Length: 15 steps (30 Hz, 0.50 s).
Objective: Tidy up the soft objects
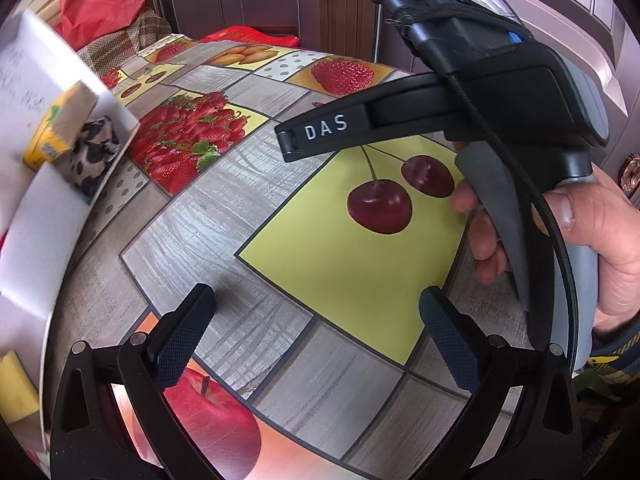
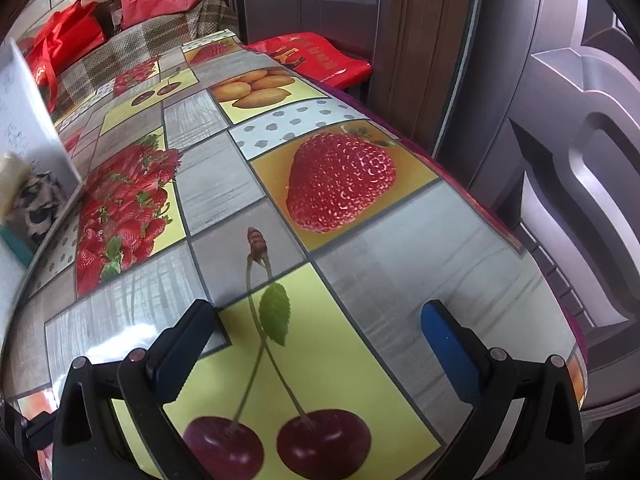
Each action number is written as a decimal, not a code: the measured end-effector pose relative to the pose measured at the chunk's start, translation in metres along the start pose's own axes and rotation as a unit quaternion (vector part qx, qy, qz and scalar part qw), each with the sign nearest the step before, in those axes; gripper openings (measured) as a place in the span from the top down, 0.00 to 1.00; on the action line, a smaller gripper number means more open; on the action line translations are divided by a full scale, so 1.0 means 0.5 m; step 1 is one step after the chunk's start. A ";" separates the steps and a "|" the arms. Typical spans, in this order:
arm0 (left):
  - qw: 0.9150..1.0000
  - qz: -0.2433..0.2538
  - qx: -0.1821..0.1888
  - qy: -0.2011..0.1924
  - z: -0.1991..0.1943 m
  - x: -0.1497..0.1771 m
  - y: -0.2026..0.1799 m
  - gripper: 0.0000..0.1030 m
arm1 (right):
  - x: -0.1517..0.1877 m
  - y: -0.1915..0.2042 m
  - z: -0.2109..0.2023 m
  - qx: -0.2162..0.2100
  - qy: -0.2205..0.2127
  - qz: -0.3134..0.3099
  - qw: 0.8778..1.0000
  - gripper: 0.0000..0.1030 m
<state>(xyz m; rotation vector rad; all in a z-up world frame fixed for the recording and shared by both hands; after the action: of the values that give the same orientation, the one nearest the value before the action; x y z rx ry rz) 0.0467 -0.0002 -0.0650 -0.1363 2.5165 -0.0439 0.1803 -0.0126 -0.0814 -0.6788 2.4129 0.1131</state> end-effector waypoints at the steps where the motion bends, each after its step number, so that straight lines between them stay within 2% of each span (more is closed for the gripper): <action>1: 1.000 0.000 0.000 0.000 0.000 0.000 0.000 0.01 | -0.002 0.002 0.001 0.000 0.000 0.000 1.000 0.00; 15: 1.000 0.000 0.000 -0.003 -0.002 0.001 -0.002 0.01 | -0.021 0.017 0.009 0.007 -0.012 0.014 1.000 0.00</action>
<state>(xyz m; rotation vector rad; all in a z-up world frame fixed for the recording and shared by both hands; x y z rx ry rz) 0.0456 -0.0014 -0.0645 -0.1364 2.5101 -0.0435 0.1856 0.0006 -0.0795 -0.6342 2.3973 0.1141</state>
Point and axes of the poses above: each gripper's, at about its wrist camera, not at the fingertips, and z roughly the way its jaws point, y to its left, x to its underside, the point moved 8 cm from there along z, roughly the way its jaws point, and after that the axes turned 8 degrees about -z, right-handed, at the moved point
